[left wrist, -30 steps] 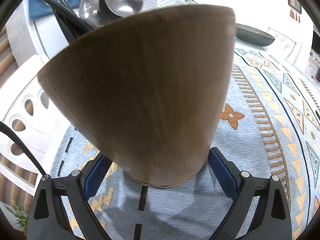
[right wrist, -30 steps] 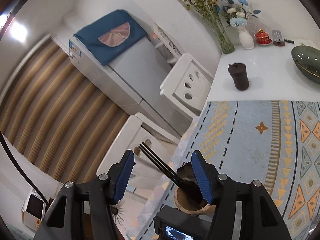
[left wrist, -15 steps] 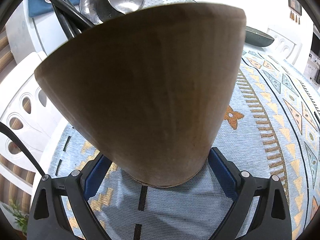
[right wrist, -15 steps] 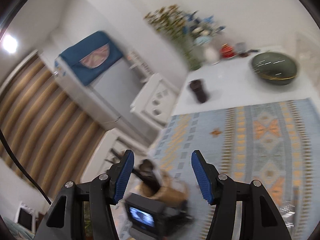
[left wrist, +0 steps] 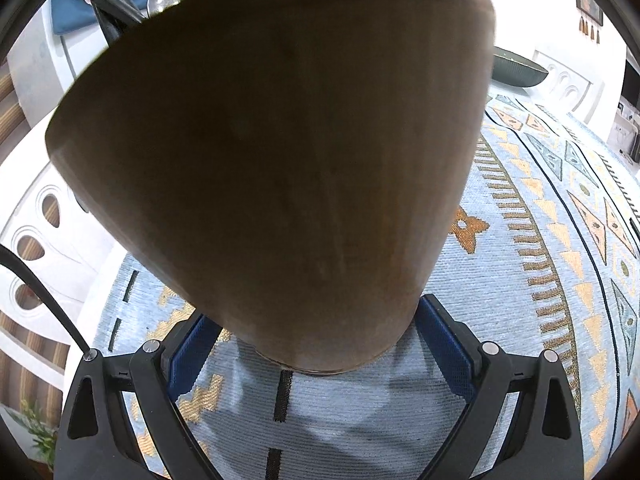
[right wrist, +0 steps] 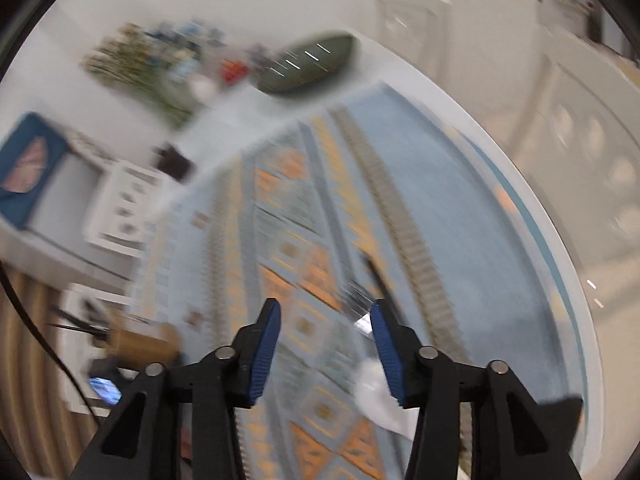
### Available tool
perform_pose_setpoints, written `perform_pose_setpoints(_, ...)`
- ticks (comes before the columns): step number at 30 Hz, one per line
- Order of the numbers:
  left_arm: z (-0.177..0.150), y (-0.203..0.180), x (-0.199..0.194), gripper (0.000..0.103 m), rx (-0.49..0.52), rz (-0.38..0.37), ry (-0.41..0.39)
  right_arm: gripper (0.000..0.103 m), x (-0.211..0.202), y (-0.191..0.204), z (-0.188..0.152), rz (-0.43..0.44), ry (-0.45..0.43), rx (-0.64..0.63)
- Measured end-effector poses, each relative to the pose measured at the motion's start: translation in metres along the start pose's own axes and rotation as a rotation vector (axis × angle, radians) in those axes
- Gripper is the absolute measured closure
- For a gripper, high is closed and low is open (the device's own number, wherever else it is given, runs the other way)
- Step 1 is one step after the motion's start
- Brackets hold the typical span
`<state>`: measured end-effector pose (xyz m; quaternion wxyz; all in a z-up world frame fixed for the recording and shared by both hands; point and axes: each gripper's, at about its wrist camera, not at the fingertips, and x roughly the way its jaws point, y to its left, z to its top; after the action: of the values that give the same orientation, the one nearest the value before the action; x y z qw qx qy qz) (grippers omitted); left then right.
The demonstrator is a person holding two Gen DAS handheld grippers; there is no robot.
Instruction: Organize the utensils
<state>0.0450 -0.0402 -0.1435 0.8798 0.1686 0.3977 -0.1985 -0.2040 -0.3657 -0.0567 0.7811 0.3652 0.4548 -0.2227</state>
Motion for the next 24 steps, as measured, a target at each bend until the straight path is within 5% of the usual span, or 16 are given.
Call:
perform_pose_setpoints(7,-0.001,-0.001,0.000,0.007,0.000,0.000,0.000,0.076,0.049,-0.011,-0.028,-0.100,0.119,-0.066)
perform_pose_setpoints(24,-0.003,0.002,0.000,0.006,-0.001,-0.002,0.000,0.078,0.088,0.013,-0.028,-0.251,0.165,-0.295)
